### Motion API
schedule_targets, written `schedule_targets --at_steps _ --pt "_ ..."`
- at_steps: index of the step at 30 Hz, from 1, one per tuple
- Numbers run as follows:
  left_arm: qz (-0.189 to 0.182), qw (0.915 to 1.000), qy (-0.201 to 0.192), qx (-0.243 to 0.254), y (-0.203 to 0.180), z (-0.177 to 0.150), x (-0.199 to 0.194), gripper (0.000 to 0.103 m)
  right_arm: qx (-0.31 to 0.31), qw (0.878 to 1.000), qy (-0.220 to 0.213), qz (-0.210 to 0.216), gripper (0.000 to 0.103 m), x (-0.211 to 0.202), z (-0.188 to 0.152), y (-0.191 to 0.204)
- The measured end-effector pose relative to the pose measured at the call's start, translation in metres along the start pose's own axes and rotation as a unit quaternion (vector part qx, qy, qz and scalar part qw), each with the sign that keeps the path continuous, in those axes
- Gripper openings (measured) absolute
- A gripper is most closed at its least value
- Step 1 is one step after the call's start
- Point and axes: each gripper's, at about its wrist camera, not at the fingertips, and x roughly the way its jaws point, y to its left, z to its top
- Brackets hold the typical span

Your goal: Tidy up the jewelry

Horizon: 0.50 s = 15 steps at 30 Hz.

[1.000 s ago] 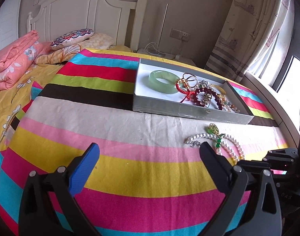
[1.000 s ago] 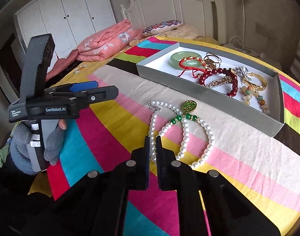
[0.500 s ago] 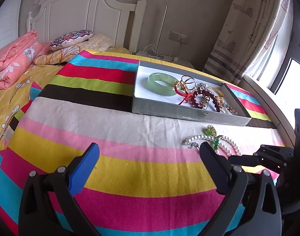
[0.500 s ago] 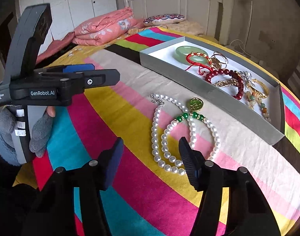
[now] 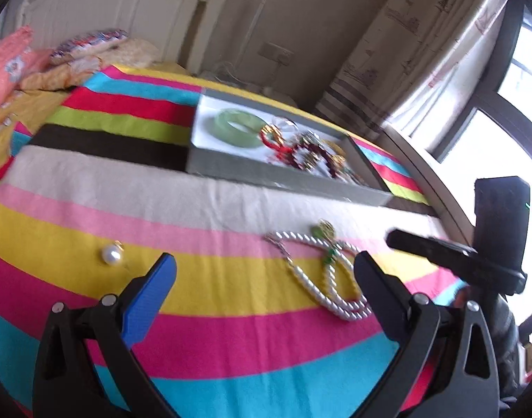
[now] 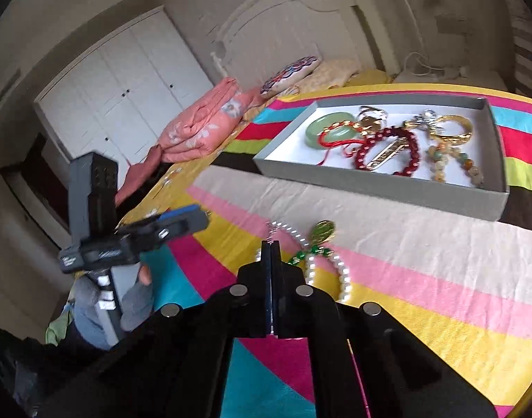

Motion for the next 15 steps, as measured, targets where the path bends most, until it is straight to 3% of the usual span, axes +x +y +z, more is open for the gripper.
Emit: schedule_targets --at_steps 4,6,10,12,13,14,15 --pt "0.007 0.9986 0.035 0.039 -0.023 -0.012 0.008 0.101 0.007 1.0 0.003 -0.028 0.013 -0.006 -0.001 -0.004" --pt "0.019 0.9974 0.046 0.051 -0.034 -0.011 0.018 0.101 0.012 0.999 0.008 -0.042 0.013 -0.007 -0.003 -0.006" --pt "0.1 0.9877 0.073 0.095 -0.059 -0.009 0.05 0.097 0.016 0.998 0.017 -0.063 0.013 -0.01 -0.006 -0.012" --pt "0.125 0.9791 0.071 0.144 -0.074 -0.012 0.056 0.059 0.021 0.998 0.01 -0.065 0.013 -0.018 -0.009 -0.016" --pt "0.134 0.9738 0.068 0.17 -0.08 -0.016 0.057 0.022 0.024 0.997 0.007 -0.068 0.013 -0.022 -0.01 -0.019" --pt "0.134 0.9703 0.068 0.19 -0.086 -0.02 0.058 0.014 0.028 0.997 0.006 -0.072 0.014 -0.023 -0.011 -0.022" --pt "0.128 0.9705 0.068 0.193 -0.087 -0.021 0.057 0.014 0.035 0.997 0.006 -0.075 0.014 -0.026 -0.012 -0.025"
